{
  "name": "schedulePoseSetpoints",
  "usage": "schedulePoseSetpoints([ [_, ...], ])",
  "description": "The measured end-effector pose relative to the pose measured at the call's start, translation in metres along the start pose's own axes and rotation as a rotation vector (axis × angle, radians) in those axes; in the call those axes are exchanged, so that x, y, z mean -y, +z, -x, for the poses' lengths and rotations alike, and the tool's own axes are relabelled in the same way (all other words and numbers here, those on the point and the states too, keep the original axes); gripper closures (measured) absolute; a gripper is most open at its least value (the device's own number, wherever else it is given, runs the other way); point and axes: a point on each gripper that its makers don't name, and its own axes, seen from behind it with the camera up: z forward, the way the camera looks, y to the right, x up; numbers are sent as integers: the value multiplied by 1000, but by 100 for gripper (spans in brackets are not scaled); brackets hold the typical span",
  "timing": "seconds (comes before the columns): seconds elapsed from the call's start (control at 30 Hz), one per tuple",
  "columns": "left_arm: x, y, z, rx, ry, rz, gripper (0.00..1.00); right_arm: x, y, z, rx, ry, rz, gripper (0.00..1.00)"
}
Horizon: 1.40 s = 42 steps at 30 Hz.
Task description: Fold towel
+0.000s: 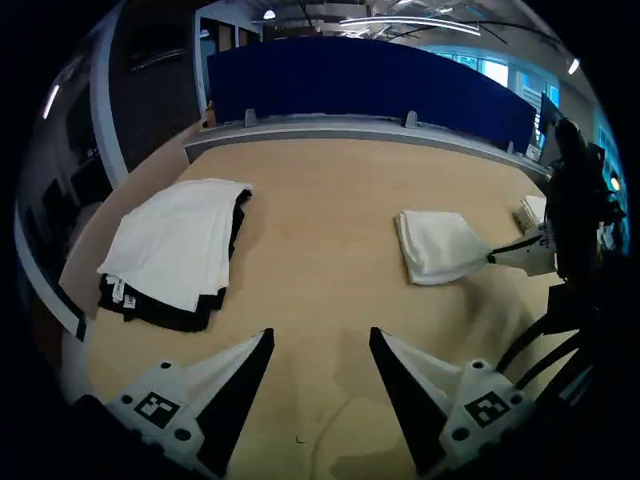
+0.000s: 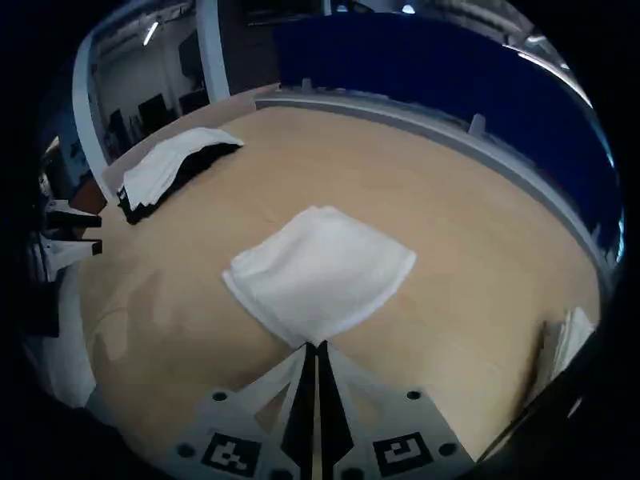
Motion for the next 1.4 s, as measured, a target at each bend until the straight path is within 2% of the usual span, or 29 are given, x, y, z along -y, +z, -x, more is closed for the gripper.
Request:
schedulePoseSetpoints([
  [0.43, -3, 1, -10, -18, 2, 6, 12, -15, -45, -88, -154, -72, 29, 98],
  [0.67, -4, -1, -15, -25, 3, 9, 12, -24, -72, -120, -201, -113, 42, 98],
  [0.87, -5, 1, -19, -33, 8, 10, 12, -31, -87, -136, -230, -132, 51, 98],
  [1.07, -7, 0, -20, -36, 8, 14, 12, -38, -96, -139, -237, -134, 64, 98],
  [1.4, -10, -1, -20, -36, 15, 16, 12, -58, -111, -152, -269, -99, 86, 98],
])
